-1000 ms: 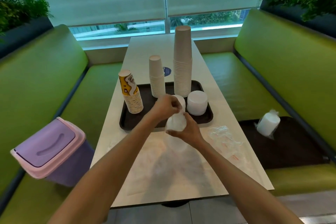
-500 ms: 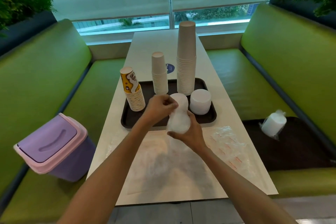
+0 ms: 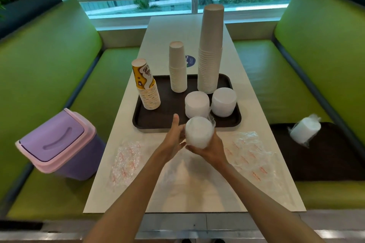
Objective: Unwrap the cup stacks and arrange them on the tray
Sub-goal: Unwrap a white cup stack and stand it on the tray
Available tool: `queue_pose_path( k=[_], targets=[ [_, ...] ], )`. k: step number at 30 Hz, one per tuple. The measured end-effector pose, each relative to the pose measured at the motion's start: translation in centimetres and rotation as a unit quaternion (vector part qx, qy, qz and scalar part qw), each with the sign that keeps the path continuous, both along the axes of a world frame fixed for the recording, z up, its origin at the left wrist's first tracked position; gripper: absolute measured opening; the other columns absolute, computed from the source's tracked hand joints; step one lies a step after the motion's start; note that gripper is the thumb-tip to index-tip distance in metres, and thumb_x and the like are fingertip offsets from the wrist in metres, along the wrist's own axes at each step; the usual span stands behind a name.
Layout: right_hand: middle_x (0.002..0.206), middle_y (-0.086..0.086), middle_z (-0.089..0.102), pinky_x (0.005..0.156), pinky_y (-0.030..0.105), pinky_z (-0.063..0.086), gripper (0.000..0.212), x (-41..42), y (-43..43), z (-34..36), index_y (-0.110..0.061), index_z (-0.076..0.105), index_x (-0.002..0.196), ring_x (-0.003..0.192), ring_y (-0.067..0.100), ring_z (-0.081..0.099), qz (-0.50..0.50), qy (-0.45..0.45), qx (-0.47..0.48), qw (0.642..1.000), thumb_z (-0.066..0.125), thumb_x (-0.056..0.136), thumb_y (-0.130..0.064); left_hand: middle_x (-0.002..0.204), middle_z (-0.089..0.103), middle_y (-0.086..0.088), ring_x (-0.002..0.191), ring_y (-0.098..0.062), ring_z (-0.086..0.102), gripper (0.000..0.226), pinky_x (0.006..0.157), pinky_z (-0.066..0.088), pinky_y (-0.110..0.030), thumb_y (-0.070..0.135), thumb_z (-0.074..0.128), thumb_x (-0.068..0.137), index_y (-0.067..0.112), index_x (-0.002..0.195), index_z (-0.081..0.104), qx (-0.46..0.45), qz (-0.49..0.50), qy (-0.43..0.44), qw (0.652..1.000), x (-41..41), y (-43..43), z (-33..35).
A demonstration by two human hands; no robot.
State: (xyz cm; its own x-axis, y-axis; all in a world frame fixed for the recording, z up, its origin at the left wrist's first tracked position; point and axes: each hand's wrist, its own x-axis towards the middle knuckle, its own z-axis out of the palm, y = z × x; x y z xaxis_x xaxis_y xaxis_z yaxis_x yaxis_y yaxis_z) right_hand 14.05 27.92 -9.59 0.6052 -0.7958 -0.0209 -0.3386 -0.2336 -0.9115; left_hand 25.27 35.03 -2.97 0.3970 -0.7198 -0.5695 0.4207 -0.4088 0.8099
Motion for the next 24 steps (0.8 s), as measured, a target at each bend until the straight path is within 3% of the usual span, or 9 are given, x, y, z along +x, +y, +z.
queue_pose_path(
  k=[3,7,10,12,15,18,21,24],
  targets=[
    [0.133,0.000,0.054,0.090,0.018,0.040,0.101,-0.4,-0.4,-0.7,-0.017,0.036,0.142,0.112,0.006,0.048,0.021,0.034,0.000,0.999,0.090,0.059,-0.038,0.143,0.048,-0.007,0.138,-0.023,0.035,0.083,0.116,0.022,-0.039,0.064,0.001,0.092,0.014,0.136,0.049,-0.030,0.004,0.015,0.999,-0.2,0.0,-1.4],
    [0.127,0.002,0.057,0.093,0.033,0.048,0.097,-0.5,-1.1,-1.0,-0.018,0.046,0.133,0.117,0.020,0.054,0.041,0.061,-0.055,0.996,0.090,0.053,-0.050,0.135,0.053,-0.006,0.130,-0.020,0.043,0.072,0.107,0.034,-0.032,0.063,0.002,0.092,0.025,0.113,0.059,-0.040,0.026,0.004,0.999,-0.8,0.1,-2.9],
    [0.135,0.005,0.049,0.101,0.036,0.042,0.104,-0.9,-1.3,-0.2,-0.016,0.040,0.137,0.124,0.022,0.045,0.044,0.122,-0.098,0.987,0.089,0.053,-0.051,0.138,0.050,-0.005,0.123,-0.018,0.045,0.074,0.101,0.038,-0.031,0.062,0.005,0.093,0.018,0.130,0.052,-0.036,0.050,-0.004,0.998,-1.5,0.2,-3.9],
    [0.141,0.003,0.042,0.104,0.036,0.037,0.112,-1.6,-1.4,0.4,-0.020,0.032,0.143,0.127,0.020,0.040,0.061,0.122,-0.085,0.987,0.088,0.052,-0.054,0.131,0.051,-0.001,0.126,-0.020,0.044,0.074,0.105,0.036,-0.033,0.060,0.009,0.095,0.012,0.134,0.050,-0.029,0.077,-0.013,0.996,-1.8,0.2,-4.3],
    [0.146,-0.001,0.037,0.106,0.033,0.033,0.106,-2.9,-1.4,1.6,-0.024,0.025,0.147,0.130,0.016,0.036,0.071,0.055,-0.043,0.995,0.075,0.057,-0.048,0.142,0.048,-0.006,0.134,-0.024,0.040,0.072,0.109,0.031,-0.037,0.058,0.016,0.097,0.009,0.138,0.047,-0.017,0.144,-0.059,0.988,-1.6,0.2,-4.3],
    [0.139,0.005,0.047,0.101,0.028,0.036,0.072,-3.3,-1.0,3.5,-0.023,0.036,0.140,0.121,0.014,0.047,-0.023,-0.099,0.038,0.994,0.060,0.072,-0.028,0.145,0.044,-0.008,0.134,-0.026,0.040,0.061,0.111,0.029,-0.039,0.051,0.021,0.100,0.010,0.140,0.044,-0.030,0.244,-0.098,0.964,-1.4,0.1,-3.4],
    [0.129,0.014,0.056,0.100,0.030,0.039,0.032,-1.4,-1.1,5.9,-0.023,0.048,0.126,0.111,0.017,0.054,-0.171,-0.275,0.193,0.926,0.046,0.094,-0.017,0.142,0.048,-0.005,0.134,-0.023,0.041,0.056,0.112,0.027,-0.038,0.048,0.020,0.102,0.014,0.136,0.049,-0.070,0.287,-0.101,0.950,-1.6,-0.8,-1.7],
    [0.124,0.011,0.059,0.089,0.018,0.045,0.034,0.7,-0.8,7.2,-0.013,0.053,0.130,0.114,0.016,0.054,-0.216,-0.315,0.258,0.887,0.033,0.103,-0.017,0.139,0.052,-0.003,0.131,-0.020,0.044,0.056,0.107,0.030,-0.033,0.046,0.017,0.102,0.015,0.132,0.053,-0.090,0.298,-0.090,0.946,-2.5,-2.1,-0.1]
  ],
)
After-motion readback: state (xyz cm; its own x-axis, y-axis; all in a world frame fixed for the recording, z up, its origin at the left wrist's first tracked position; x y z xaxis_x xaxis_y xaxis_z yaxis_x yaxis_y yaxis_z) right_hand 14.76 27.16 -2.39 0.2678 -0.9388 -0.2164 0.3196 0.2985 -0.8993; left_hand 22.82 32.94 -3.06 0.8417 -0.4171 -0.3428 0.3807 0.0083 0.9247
